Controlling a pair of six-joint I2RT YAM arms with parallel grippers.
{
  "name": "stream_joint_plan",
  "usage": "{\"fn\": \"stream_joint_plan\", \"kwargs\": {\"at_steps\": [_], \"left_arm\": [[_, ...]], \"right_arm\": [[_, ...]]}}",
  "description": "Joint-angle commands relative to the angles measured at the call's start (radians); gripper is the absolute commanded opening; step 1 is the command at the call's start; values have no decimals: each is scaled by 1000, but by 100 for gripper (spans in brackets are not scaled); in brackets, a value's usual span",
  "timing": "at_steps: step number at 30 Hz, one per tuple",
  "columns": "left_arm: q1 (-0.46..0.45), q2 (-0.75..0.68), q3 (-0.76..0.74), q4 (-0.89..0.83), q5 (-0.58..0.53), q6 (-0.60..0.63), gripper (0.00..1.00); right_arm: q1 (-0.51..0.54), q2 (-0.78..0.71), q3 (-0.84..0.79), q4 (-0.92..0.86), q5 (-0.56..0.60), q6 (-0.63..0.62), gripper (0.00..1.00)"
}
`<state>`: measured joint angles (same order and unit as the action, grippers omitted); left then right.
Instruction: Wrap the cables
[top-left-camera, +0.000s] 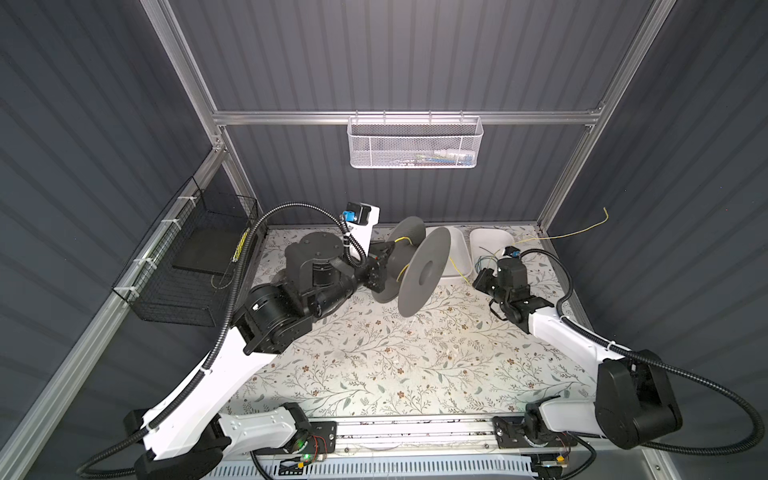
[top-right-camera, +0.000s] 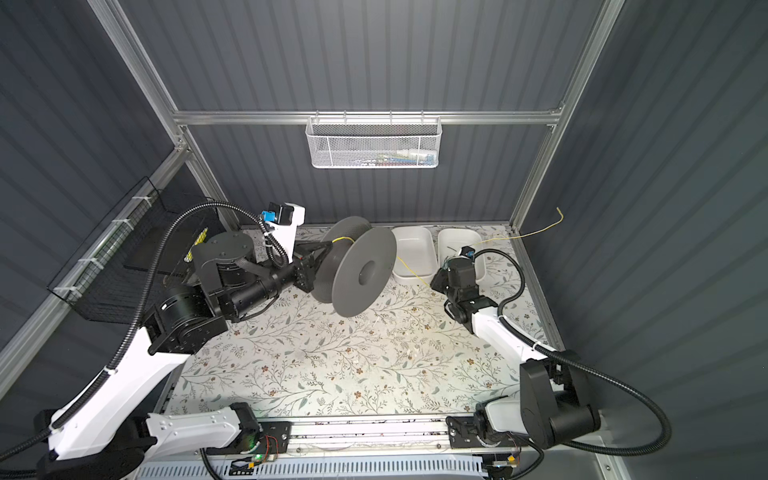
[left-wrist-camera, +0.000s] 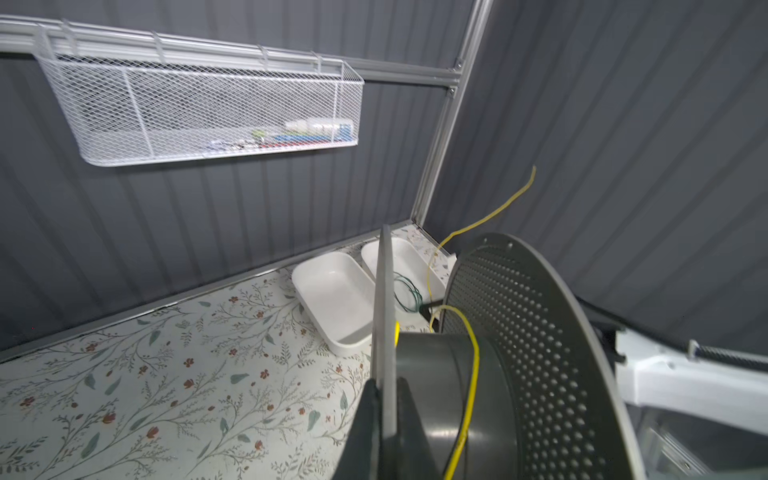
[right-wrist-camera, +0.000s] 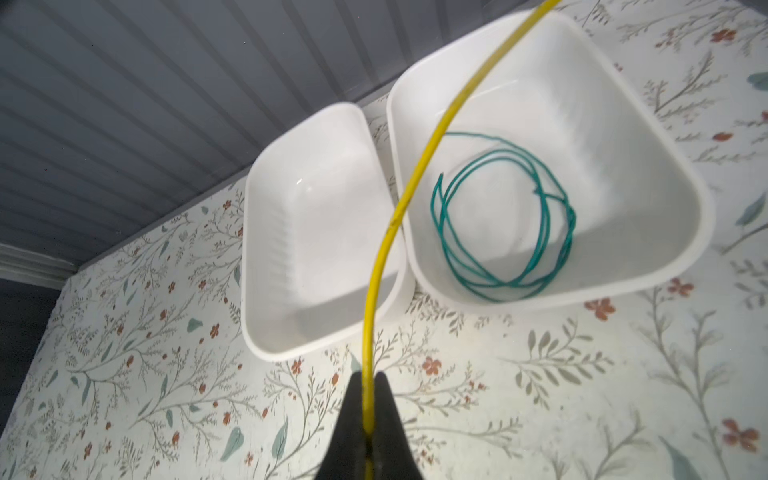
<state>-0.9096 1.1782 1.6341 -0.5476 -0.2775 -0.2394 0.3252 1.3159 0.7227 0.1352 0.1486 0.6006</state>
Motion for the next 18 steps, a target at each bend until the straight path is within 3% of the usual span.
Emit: {"fn": "stream_joint_plan", "kwargs": {"at_steps": [1, 7, 11, 14, 18], "left_arm": [[2, 30, 18, 255, -213, -36, 0], [87, 76, -100, 419, -372, -144, 0], [172, 69, -146, 368, -391, -226, 0], [178, 29, -207, 342, -398, -230, 0], [179, -49, -341, 328, -368, -261, 0]], "right_arm": [[100, -62, -55, 44, 115, 58, 0], [272, -232, -152, 34, 264, 145, 0], [261, -401, -210, 28, 355, 124, 0], [155, -453, -191, 12, 283, 103, 0], [-19, -416, -178, 157, 52, 125, 0]]}}
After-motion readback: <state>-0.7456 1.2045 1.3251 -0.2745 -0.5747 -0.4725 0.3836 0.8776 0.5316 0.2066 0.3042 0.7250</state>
